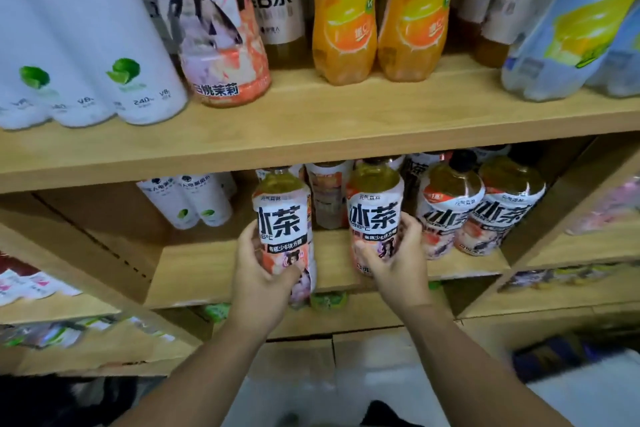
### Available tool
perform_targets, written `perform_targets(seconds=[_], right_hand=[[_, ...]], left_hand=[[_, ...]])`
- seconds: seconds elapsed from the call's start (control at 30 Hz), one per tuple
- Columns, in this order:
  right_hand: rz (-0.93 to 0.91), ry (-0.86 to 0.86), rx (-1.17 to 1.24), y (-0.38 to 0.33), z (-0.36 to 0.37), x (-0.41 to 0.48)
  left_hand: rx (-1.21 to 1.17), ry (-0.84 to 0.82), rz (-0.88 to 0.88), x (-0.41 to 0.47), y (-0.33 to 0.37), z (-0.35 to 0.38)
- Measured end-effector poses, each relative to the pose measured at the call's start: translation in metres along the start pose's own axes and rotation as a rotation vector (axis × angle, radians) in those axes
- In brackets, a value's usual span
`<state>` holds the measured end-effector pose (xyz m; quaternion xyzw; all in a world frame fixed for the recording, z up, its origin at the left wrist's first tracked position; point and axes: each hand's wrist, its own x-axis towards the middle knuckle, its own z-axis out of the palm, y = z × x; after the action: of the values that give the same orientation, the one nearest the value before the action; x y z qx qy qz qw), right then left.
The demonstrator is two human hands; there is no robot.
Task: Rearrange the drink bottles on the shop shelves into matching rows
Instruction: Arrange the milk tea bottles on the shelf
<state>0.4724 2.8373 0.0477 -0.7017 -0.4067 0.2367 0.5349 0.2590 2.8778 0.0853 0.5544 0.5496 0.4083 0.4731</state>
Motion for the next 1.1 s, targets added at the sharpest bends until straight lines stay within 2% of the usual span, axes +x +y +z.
perform_targets(seconds=[0.2,0.37,0.63,0.8,0.93,1.1], right_hand=[[0.051,0.023,-0.076,-0.005,0.010,-0.011],[0.011,0.092,-0.278,-0.010,0.006,-0.011],[0.053,0.106,-0.388,-0.009,-0.002,-0.011],[0.137,0.183,-0.549,-0.007,-0.003,-0.006],[0.237,0.203,-0.548,-0.001,-0.011,-0.008],[0.089,0.306,-0.407,0.002,-0.032,-0.010]], left_hand=[[0.092,-0.088,0.095,0.022,-0.021,-0.006],[0.083,-0.133,0.133,0.029,-0.030,0.002],[0.075,-0.126,0.092,0.027,-0.027,0.013],[0.214,-0.122,0.133,0.033,-0.031,0.006],[0.204,-0.134,0.099,0.032,-0.028,0.013],[0.210,-0.088,0.118,0.026,-0.027,0.039]])
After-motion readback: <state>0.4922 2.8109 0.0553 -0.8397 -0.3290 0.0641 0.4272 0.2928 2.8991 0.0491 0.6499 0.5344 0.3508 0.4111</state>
